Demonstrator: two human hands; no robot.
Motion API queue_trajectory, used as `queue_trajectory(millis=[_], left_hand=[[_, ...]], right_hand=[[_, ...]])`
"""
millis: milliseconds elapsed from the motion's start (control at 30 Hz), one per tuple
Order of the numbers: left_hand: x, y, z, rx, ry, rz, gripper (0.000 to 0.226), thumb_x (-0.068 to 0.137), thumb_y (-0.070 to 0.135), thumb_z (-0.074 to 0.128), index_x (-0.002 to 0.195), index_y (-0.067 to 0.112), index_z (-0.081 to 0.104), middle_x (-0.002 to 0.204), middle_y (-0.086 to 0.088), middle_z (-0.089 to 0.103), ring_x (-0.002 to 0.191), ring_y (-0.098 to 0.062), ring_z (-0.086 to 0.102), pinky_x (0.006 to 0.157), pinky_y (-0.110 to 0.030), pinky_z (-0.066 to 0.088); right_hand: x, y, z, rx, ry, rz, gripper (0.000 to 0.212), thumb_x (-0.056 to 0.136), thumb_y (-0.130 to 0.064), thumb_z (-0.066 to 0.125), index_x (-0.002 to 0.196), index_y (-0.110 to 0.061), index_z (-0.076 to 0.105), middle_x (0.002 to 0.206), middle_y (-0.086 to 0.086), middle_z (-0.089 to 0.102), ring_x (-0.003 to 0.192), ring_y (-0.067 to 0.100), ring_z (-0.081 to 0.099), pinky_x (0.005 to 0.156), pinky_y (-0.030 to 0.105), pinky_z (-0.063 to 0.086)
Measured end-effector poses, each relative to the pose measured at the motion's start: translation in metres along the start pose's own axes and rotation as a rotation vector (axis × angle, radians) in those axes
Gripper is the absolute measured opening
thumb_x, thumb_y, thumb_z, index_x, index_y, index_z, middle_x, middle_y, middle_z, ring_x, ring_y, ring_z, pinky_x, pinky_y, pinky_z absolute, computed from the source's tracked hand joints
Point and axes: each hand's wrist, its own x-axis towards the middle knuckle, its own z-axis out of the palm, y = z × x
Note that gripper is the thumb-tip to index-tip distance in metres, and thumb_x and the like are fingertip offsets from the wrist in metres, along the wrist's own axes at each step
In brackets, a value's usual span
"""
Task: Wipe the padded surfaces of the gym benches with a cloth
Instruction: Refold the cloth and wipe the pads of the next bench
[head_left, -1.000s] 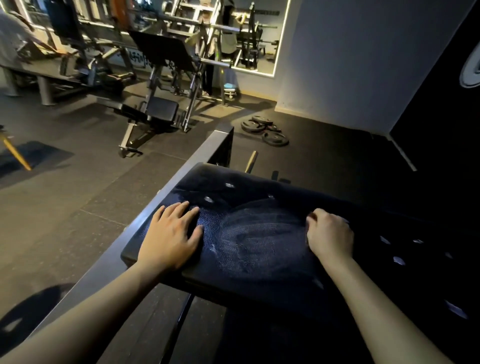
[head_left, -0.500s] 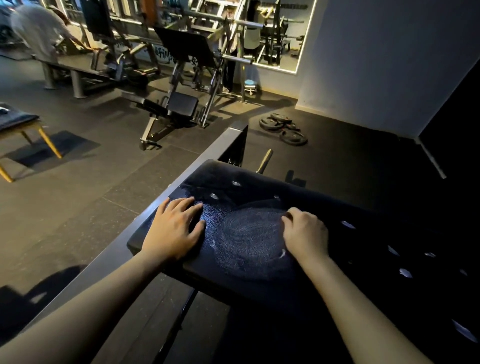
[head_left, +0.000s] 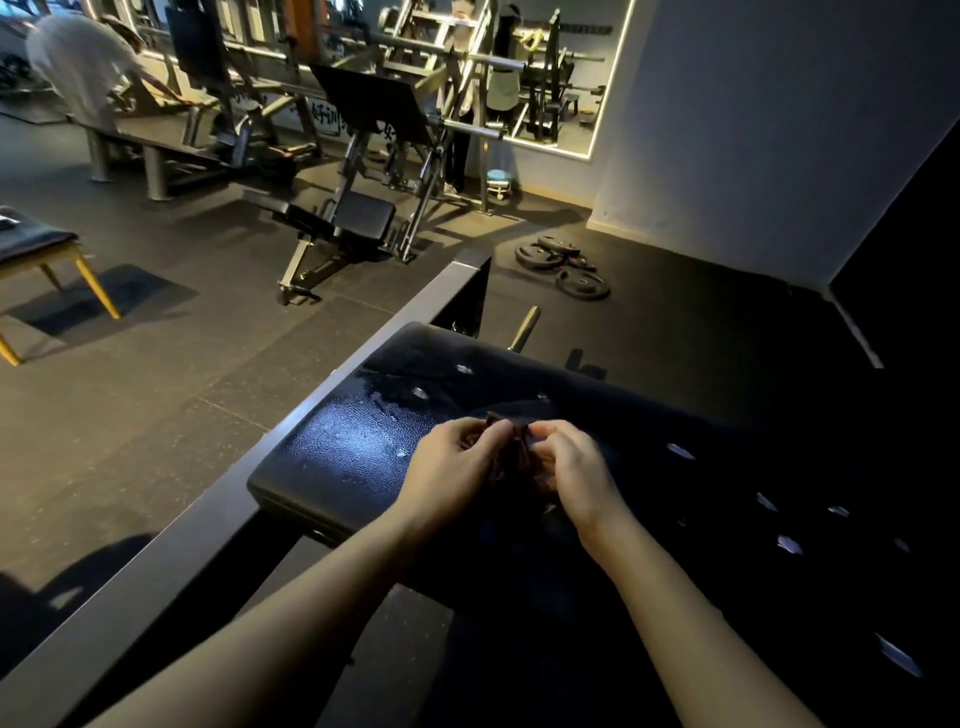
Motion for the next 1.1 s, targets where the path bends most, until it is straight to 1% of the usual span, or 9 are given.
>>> queue_trajectory(millis=[133,233,367,433,500,633,767,933,1100], left_hand=[[0.007,0.010,-0.003,0.234,0.053,0.008,0.048,0.073,0.073,0.075,0.080,0.026,0.071,0.071,0.014,0.071,0.065,0.002,0.064,0.065,-0.029,0.053],[0.021,0.007,-0.006,0.355,0.064,0.020,0.041,0.075,0.062,0.080,0.077,0.023,0.065,0.071,0.010,0.069,0.069,-0.005,0.065,0.061,-0.028,0.048],[0.038,-0.005,-0.022,0.515,0.080,0.075,0.023,0.085,0.042,0.076,0.084,0.023,0.063,0.085,0.003,0.073,0.084,-0.022,0.069,0.064,-0.031,0.045],[0.046,-0.012,-0.047,0.618,0.122,0.106,0.018,0.086,0.033,0.072,0.098,0.021,0.068,0.100,-0.005,0.075,0.097,-0.030,0.069,0.075,-0.037,0.053],[0.054,-0.022,-0.080,0.736,0.178,0.093,0.020,0.087,0.026,0.067,0.105,0.019,0.068,0.105,-0.011,0.073,0.102,-0.036,0.067,0.081,-0.042,0.054],[0.077,-0.039,-0.106,0.840,0.323,-0.019,0.019,0.085,0.015,0.062,0.103,0.012,0.067,0.102,-0.018,0.070,0.098,-0.042,0.066,0.082,-0.047,0.055],[0.076,-0.020,-0.008,0.717,0.130,0.250,0.036,0.080,0.010,0.068,0.115,0.017,0.070,0.108,-0.010,0.069,0.102,-0.032,0.063,0.090,-0.044,0.052],[0.041,-0.013,-0.005,0.820,-0.088,0.684,0.015,0.082,0.018,0.070,0.096,0.013,0.066,0.093,-0.006,0.061,0.085,-0.028,0.059,0.068,-0.037,0.050],[0.123,-0.043,-0.118,1.017,0.202,0.284,0.017,0.087,0.027,0.069,0.089,0.011,0.067,0.090,-0.015,0.065,0.084,-0.040,0.065,0.070,-0.046,0.056]], right_hand=[[-0.001,0.006,0.000,0.230,-0.096,0.000,0.039,0.101,-0.011,0.036,0.107,-0.011,0.075,0.102,0.011,0.076,0.099,0.026,0.071,0.081,0.036,0.056],[0.005,0.006,0.002,0.190,-0.102,0.008,0.036,0.100,-0.006,0.039,0.108,-0.011,0.074,0.102,0.010,0.076,0.095,0.023,0.072,0.077,0.033,0.054],[0.016,0.017,-0.012,-0.535,0.139,-0.247,0.030,0.099,-0.019,0.053,0.126,-0.017,0.067,0.118,0.002,0.071,0.107,0.015,0.065,0.097,0.037,0.052],[0.020,0.025,-0.023,-0.986,0.130,-0.339,0.052,0.098,-0.044,0.054,0.144,-0.021,0.053,0.145,0.001,0.054,0.134,0.019,0.047,0.115,0.040,0.035],[0.023,0.032,-0.032,-1.176,0.063,-0.270,0.071,0.096,-0.066,0.043,0.155,-0.027,0.037,0.162,0.000,0.034,0.149,0.020,0.027,0.123,0.044,0.019],[0.029,0.043,-0.040,-1.149,0.042,-0.221,0.078,0.093,-0.077,0.032,0.156,-0.031,0.035,0.163,-0.003,0.032,0.151,0.017,0.024,0.123,0.043,0.019],[0.042,0.036,-0.048,-1.140,0.067,-0.280,0.061,0.097,-0.065,0.043,0.148,-0.031,0.049,0.152,-0.008,0.047,0.140,0.014,0.038,0.115,0.039,0.032],[0.045,0.040,-0.063,-1.033,0.045,-0.302,0.048,0.097,-0.046,0.058,0.141,-0.027,0.057,0.147,-0.012,0.053,0.136,0.010,0.043,0.110,0.035,0.033],[0.047,0.046,-0.063,-1.000,0.055,-0.320,0.051,0.095,-0.049,0.060,0.141,-0.027,0.058,0.149,-0.013,0.051,0.139,0.008,0.040,0.113,0.034,0.030]])
